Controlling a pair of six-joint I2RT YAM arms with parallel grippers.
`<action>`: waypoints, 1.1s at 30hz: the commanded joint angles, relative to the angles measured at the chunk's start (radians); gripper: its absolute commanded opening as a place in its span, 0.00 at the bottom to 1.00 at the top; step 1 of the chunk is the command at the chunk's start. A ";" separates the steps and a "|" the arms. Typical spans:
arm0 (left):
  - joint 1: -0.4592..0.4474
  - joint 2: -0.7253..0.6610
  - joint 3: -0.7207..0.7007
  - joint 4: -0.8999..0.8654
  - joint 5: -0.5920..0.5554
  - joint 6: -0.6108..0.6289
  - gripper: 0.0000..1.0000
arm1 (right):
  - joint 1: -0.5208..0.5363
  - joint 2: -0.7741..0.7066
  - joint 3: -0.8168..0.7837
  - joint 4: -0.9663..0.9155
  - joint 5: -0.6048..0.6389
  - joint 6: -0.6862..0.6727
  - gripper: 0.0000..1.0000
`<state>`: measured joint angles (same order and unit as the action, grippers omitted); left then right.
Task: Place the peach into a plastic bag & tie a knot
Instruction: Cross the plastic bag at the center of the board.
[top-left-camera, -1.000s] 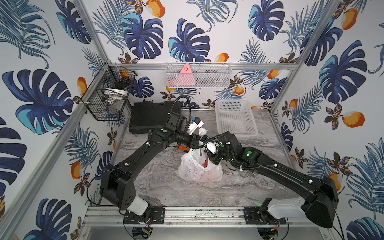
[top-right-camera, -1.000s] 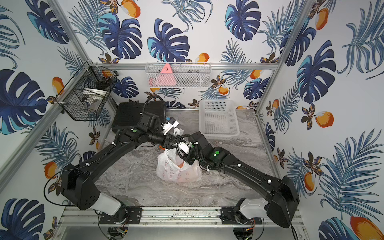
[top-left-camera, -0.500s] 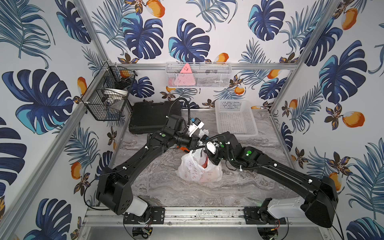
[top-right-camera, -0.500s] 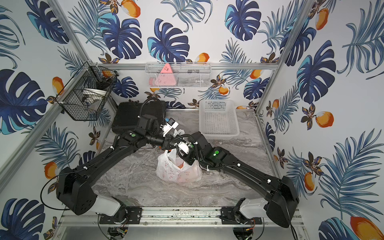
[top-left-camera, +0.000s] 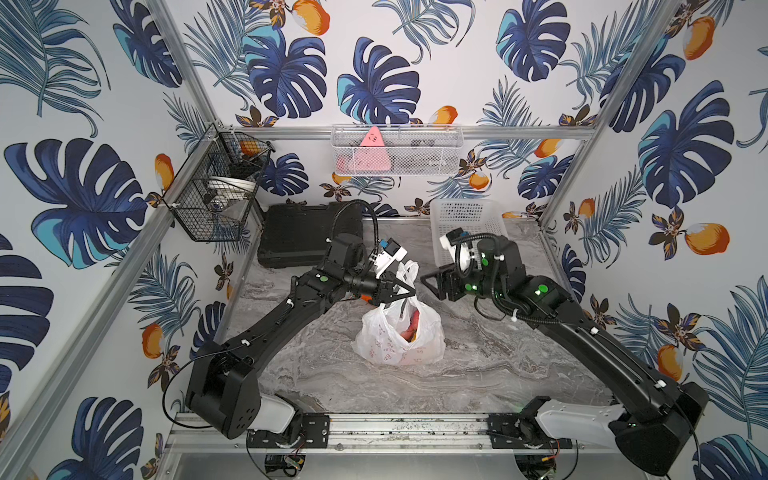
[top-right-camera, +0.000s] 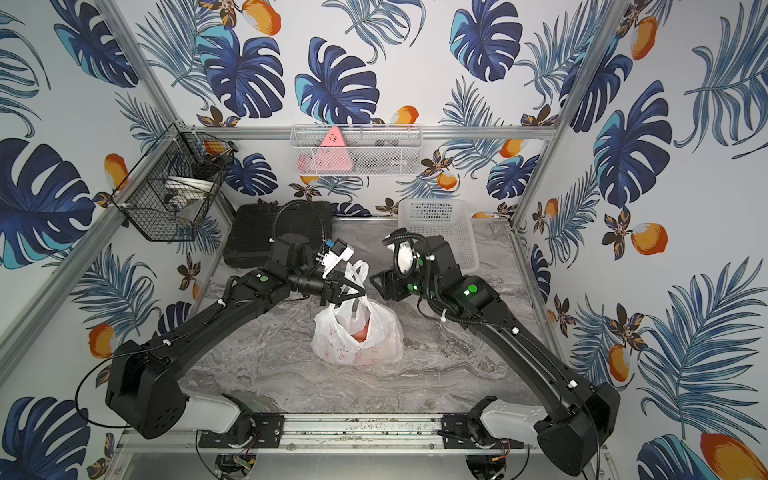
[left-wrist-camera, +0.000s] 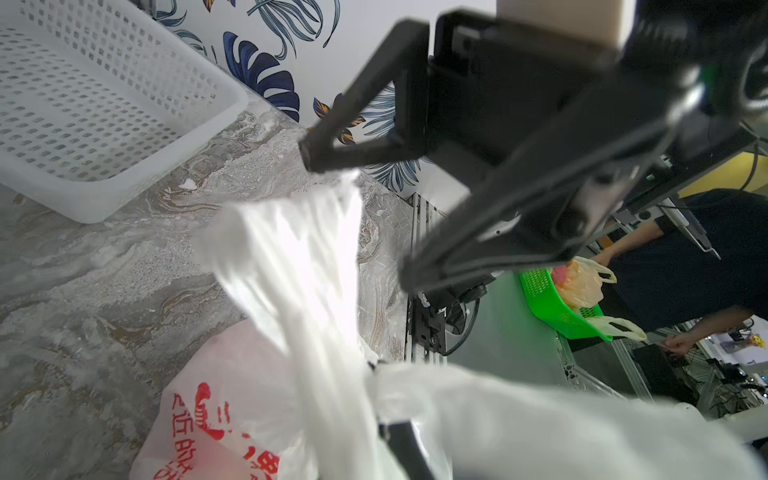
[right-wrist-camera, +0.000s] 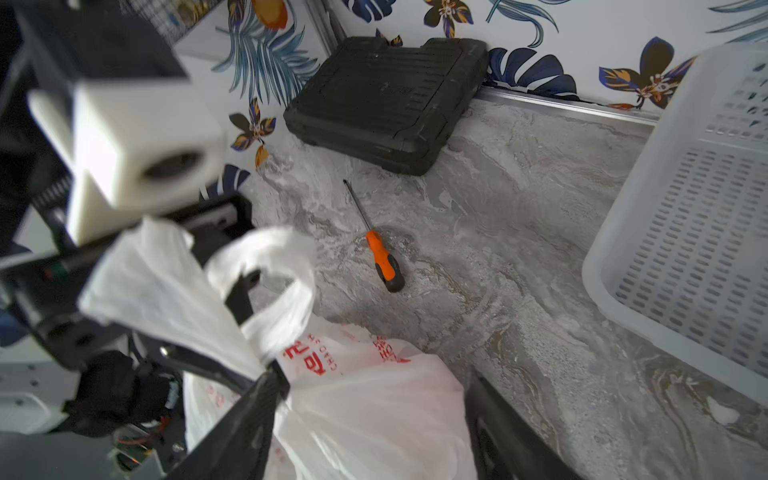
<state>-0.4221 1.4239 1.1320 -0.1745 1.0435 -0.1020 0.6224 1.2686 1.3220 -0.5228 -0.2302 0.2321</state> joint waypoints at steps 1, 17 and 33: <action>0.002 0.005 0.012 0.048 0.037 0.053 0.02 | -0.018 0.045 0.084 -0.128 -0.076 0.250 0.70; 0.000 0.014 0.035 -0.029 0.017 0.103 0.03 | -0.029 0.202 0.181 -0.004 -0.323 0.436 0.46; 0.011 0.020 -0.017 0.023 -0.067 -0.009 0.16 | -0.081 0.102 0.070 0.138 -0.397 0.480 0.00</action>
<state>-0.4145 1.4387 1.1191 -0.2043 0.9783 -0.0650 0.5411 1.3827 1.4017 -0.4496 -0.6044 0.6937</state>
